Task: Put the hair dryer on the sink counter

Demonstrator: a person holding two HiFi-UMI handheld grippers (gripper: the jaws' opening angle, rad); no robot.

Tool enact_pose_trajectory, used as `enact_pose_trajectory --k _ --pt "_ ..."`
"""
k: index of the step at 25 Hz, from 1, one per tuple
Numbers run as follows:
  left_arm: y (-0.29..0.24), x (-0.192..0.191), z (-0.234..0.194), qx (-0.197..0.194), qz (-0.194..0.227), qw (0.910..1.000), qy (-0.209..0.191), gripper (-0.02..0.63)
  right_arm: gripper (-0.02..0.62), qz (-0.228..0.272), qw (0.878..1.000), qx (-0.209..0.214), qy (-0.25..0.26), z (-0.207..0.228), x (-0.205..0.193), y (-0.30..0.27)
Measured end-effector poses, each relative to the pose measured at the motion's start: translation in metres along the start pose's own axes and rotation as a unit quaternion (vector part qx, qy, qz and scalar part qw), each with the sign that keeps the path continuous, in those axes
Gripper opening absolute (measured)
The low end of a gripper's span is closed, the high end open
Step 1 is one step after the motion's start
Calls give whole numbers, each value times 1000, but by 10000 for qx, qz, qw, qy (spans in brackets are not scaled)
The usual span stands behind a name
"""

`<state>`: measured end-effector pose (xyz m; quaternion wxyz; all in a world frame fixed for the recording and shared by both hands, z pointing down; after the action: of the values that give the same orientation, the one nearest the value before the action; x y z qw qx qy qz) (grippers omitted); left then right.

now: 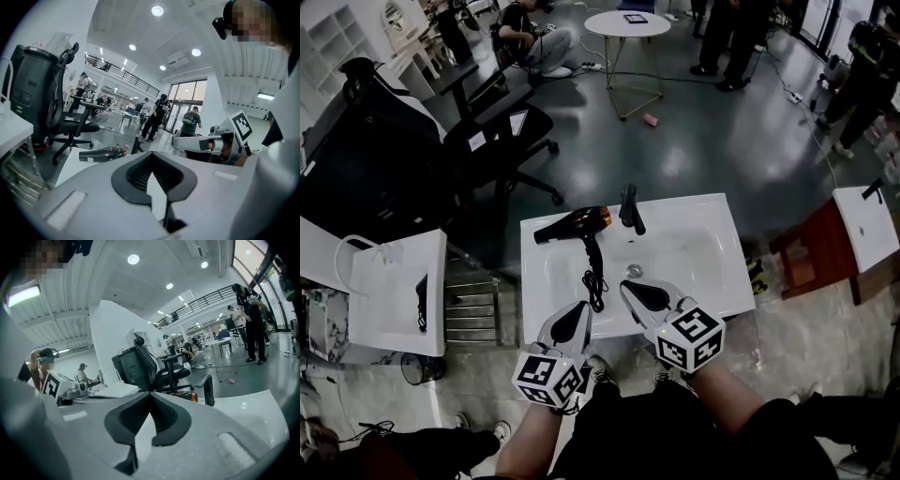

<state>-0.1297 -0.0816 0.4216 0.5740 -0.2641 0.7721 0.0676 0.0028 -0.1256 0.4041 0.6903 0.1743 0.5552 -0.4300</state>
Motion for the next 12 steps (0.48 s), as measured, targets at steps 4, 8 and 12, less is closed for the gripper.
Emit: enact_pose_trajectory --k 4,8,12 --pt "-1 -3 17 137 -12 9999 -40 3 2 -53 9998 159 105 4 -3 11" --pt "1 -7 33 279 -10 9996 -59 3 2 -64 9993 359 98 5 -5 23" --pt "-1 -17 48 396 9 9992 -17 3 2 -122 9985 511 136 11 -10 36"
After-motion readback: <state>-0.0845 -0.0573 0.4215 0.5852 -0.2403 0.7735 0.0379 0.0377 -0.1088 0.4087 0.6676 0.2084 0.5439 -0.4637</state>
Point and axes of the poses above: the fingertips, and each gripper's own axes: y backward along the fingers, z to its right, x out of its top, the point moved 5 cm from there along y, backward along the fingers, and after that the axes turned 3 degrees about z, right-handed, at the moved point
